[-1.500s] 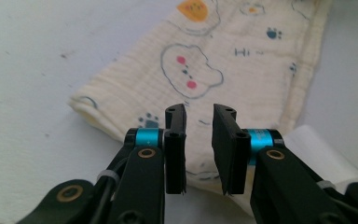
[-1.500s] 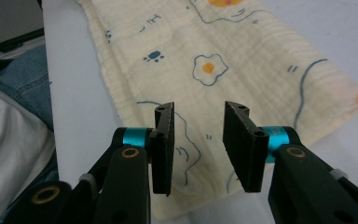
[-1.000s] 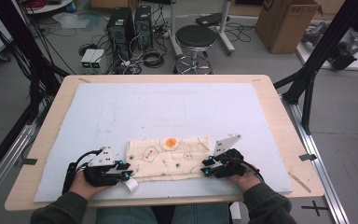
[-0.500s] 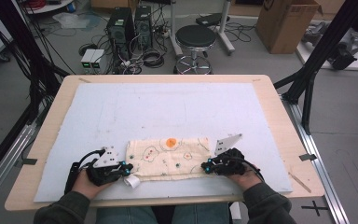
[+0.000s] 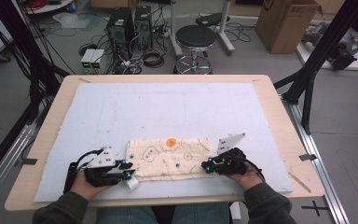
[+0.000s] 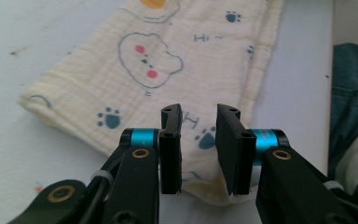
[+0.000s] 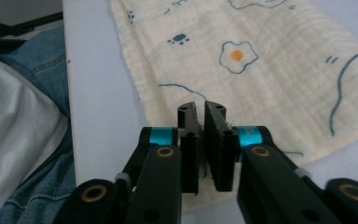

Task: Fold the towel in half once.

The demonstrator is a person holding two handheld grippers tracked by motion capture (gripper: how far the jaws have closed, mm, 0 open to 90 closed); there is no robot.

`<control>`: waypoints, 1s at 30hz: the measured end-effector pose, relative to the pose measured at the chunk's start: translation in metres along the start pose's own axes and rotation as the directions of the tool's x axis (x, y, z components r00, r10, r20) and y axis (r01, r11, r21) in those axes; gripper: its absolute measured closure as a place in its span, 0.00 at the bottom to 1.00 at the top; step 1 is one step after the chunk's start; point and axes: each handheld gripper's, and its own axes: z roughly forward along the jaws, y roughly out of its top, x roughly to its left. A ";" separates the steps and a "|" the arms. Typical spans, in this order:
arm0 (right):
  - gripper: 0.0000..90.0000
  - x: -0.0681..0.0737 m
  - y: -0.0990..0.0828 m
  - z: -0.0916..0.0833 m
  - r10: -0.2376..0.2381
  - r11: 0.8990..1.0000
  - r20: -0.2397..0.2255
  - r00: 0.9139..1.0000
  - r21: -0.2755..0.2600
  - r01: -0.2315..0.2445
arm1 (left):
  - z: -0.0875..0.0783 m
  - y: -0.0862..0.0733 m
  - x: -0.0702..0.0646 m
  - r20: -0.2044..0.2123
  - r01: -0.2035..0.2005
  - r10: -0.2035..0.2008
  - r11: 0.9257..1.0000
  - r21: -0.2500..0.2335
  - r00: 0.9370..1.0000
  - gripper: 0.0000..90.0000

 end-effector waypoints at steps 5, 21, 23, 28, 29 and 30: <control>0.76 0.003 -0.001 0.007 -0.031 0.999 -0.015 0.999 0.036 0.031 | 0.004 -0.001 0.001 0.011 -0.003 0.003 0.999 0.042 1.000 0.84; 0.89 0.001 0.000 0.007 -0.026 0.998 0.014 1.000 0.053 0.026 | 0.007 -0.002 0.002 0.060 0.017 -0.021 0.998 0.063 0.998 0.76; 0.91 0.000 0.001 0.006 -0.021 0.999 0.009 1.000 0.036 0.021 | 0.006 -0.002 0.002 0.055 0.028 -0.031 0.998 0.053 0.998 0.81; 0.92 0.000 0.001 0.003 -0.007 1.000 0.003 1.000 0.004 0.007 | 0.004 -0.001 0.002 0.048 0.019 -0.021 0.999 0.046 0.999 0.89; 0.93 0.000 0.002 0.002 -0.001 1.000 -0.001 1.000 -0.001 0.001 | 0.004 -0.001 0.002 0.043 0.015 -0.017 0.999 0.043 0.999 0.90; 0.94 0.000 0.002 0.001 0.002 1.000 -0.004 1.000 -0.009 -0.002 | 0.004 -0.001 0.002 0.040 0.016 -0.017 0.999 0.038 0.999 0.92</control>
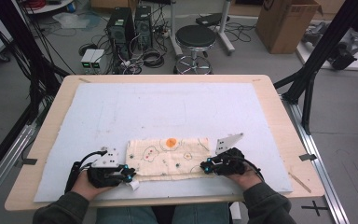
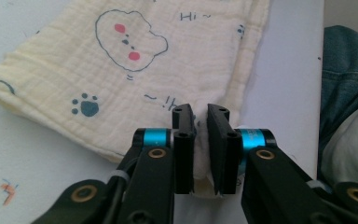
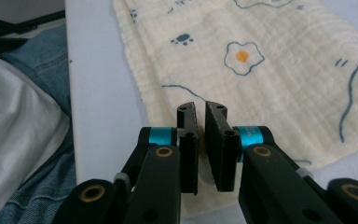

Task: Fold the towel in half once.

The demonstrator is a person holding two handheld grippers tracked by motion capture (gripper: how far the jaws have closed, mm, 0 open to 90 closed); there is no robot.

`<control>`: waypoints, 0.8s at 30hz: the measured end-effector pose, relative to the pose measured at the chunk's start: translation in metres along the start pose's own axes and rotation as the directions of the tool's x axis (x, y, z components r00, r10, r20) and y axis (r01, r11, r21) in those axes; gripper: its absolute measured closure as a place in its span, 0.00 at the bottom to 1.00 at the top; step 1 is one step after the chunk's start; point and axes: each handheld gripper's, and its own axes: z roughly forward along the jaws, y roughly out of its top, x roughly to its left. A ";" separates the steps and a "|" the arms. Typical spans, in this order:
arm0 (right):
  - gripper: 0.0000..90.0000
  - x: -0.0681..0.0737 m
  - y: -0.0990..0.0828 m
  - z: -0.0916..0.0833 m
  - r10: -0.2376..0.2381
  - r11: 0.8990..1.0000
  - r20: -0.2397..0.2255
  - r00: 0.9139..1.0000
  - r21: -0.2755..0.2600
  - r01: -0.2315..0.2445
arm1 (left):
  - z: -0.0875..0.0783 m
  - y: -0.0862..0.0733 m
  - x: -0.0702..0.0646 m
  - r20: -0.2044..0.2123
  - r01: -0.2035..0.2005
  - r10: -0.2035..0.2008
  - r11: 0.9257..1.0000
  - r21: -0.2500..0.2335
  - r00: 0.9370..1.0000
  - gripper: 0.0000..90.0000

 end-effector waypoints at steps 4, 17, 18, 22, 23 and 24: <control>0.95 0.000 0.001 -0.004 -0.002 0.999 0.001 1.000 -0.032 0.002 | -0.003 0.001 0.000 -0.003 0.001 -0.001 1.000 -0.016 1.000 0.94; 0.97 0.012 0.002 -0.017 -0.013 0.996 -0.014 1.000 -0.090 0.011 | -0.011 0.001 -0.003 -0.007 -0.006 0.006 0.999 -0.044 1.000 0.95; 0.97 0.012 0.002 -0.018 -0.013 0.996 -0.012 1.000 -0.091 0.012 | -0.012 0.001 -0.003 -0.004 -0.012 0.012 0.999 -0.042 1.000 0.95; 0.97 0.016 -0.001 -0.018 -0.012 0.998 -0.026 1.000 -0.070 0.010 | -0.013 -0.001 -0.006 0.005 -0.015 0.015 0.999 -0.035 1.000 0.96; 0.97 0.016 -0.002 -0.016 -0.017 0.998 -0.032 0.999 -0.059 0.015 | -0.012 -0.002 -0.006 0.007 -0.018 0.018 0.999 -0.029 1.000 0.96; 0.97 0.016 -0.003 -0.014 -0.016 0.999 -0.056 0.998 -0.045 0.014 | -0.011 -0.002 -0.006 0.014 -0.018 0.019 1.000 -0.022 1.000 0.95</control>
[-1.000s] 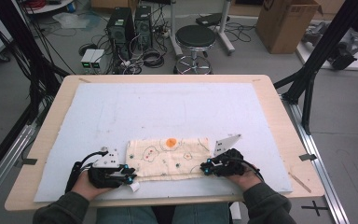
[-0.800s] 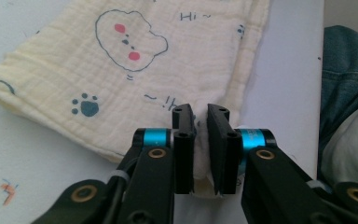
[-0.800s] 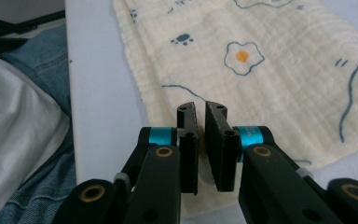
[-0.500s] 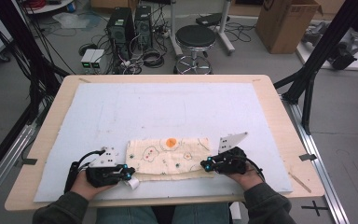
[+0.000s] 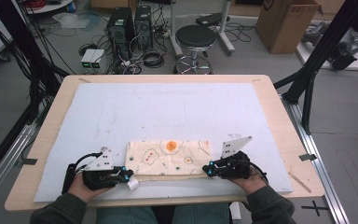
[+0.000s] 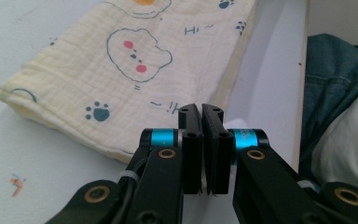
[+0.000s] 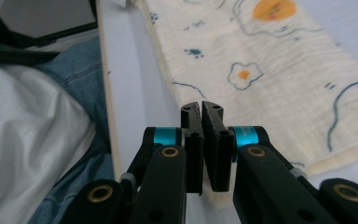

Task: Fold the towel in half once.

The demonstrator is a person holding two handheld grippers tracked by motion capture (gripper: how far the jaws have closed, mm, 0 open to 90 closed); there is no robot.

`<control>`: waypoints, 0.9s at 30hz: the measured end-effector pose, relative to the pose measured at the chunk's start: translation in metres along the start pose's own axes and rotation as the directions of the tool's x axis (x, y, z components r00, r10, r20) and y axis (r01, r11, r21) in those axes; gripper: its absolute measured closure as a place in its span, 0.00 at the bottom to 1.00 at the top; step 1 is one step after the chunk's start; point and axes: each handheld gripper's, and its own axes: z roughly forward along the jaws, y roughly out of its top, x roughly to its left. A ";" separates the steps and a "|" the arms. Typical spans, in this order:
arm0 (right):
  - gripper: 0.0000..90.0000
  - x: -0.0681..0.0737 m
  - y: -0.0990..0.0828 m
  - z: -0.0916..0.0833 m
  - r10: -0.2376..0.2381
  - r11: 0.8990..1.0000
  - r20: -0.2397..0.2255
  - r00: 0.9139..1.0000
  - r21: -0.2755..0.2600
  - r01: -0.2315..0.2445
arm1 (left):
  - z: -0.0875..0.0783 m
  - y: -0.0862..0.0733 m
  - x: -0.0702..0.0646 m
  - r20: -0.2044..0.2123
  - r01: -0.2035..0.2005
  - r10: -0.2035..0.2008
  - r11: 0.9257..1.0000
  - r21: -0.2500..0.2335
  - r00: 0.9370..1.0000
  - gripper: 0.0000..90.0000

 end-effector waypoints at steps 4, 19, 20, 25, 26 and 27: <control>0.86 -0.001 -0.004 0.009 0.006 0.998 -0.032 0.999 0.063 -0.004 | 0.000 0.000 -0.001 0.051 -0.005 0.006 1.000 -0.006 0.999 0.77; 0.70 -0.016 -0.003 -0.001 0.066 0.998 0.070 0.995 -0.026 -0.065 | -0.006 0.003 0.010 0.034 0.044 -0.041 0.995 -0.086 0.999 0.63; 0.70 -0.017 -0.002 -0.002 0.071 0.997 0.072 0.995 -0.031 -0.069 | -0.005 0.003 0.010 0.030 0.049 -0.047 0.995 -0.088 0.998 0.62; 0.71 -0.024 0.002 -0.003 0.086 0.995 0.123 0.989 -0.051 -0.081 | -0.004 0.008 0.019 -0.013 0.066 -0.068 0.993 -0.097 0.998 0.64; 0.72 -0.025 0.004 -0.002 0.088 0.995 0.133 0.987 -0.051 -0.082 | -0.002 0.010 0.021 -0.027 0.078 -0.081 0.992 -0.103 0.996 0.66; 0.75 -0.028 0.006 -0.002 0.084 0.996 0.143 0.986 -0.050 -0.077 | -0.001 0.011 0.024 -0.046 0.082 -0.087 0.991 -0.104 0.995 0.69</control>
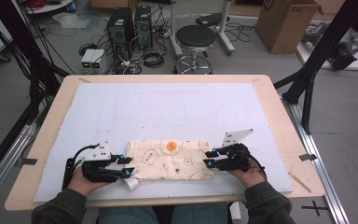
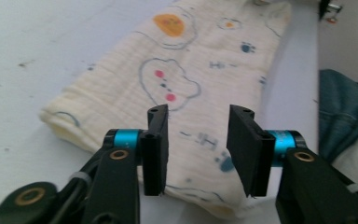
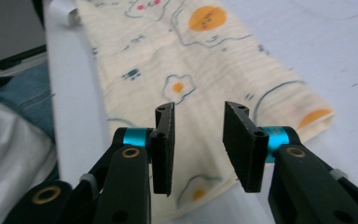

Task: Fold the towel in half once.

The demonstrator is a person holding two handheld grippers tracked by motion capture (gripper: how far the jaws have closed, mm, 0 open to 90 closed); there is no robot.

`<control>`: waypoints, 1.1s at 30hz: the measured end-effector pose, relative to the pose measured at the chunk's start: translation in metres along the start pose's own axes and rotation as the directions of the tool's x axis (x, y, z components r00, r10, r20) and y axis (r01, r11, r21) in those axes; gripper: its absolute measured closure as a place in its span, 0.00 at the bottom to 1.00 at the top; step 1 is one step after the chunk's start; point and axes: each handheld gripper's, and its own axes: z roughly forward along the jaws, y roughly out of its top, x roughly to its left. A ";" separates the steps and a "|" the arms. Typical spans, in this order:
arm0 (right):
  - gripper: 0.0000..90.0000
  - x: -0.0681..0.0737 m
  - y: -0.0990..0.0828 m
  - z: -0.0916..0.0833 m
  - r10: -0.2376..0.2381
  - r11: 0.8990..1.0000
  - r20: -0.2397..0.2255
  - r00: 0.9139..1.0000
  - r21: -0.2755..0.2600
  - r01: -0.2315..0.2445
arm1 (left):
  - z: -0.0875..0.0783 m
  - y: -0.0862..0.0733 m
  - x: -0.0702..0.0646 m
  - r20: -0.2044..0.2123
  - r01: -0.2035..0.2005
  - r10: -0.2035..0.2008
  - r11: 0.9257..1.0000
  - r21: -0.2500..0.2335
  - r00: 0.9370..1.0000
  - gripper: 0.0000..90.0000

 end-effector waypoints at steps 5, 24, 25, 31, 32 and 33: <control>0.89 -0.015 0.011 0.009 0.014 1.000 0.054 0.998 0.005 -0.014 | 0.012 0.008 0.012 -0.127 0.035 -0.032 0.999 0.026 0.991 0.81; 0.94 -0.048 0.019 0.042 0.064 0.994 0.109 0.992 0.082 -0.073 | 0.045 0.012 0.039 -0.206 0.110 -0.082 0.986 0.125 0.975 0.94; 0.94 -0.048 0.019 0.042 0.061 0.994 0.116 0.991 0.087 -0.071 | 0.045 0.013 0.039 -0.208 0.106 -0.078 0.986 0.128 0.975 0.94; 0.94 -0.048 0.016 0.039 0.061 0.993 0.133 0.989 0.092 -0.074 | 0.045 0.011 0.039 -0.204 0.114 -0.085 0.985 0.133 0.975 0.94; 0.93 -0.047 0.016 0.039 0.061 0.993 0.137 0.989 0.092 -0.074 | 0.045 0.011 0.039 -0.205 0.111 -0.082 0.984 0.136 0.975 0.94; 0.93 -0.048 0.015 0.039 0.058 0.993 0.136 0.989 0.093 -0.071 | 0.045 0.010 0.039 -0.202 0.111 -0.082 0.985 0.133 0.976 0.94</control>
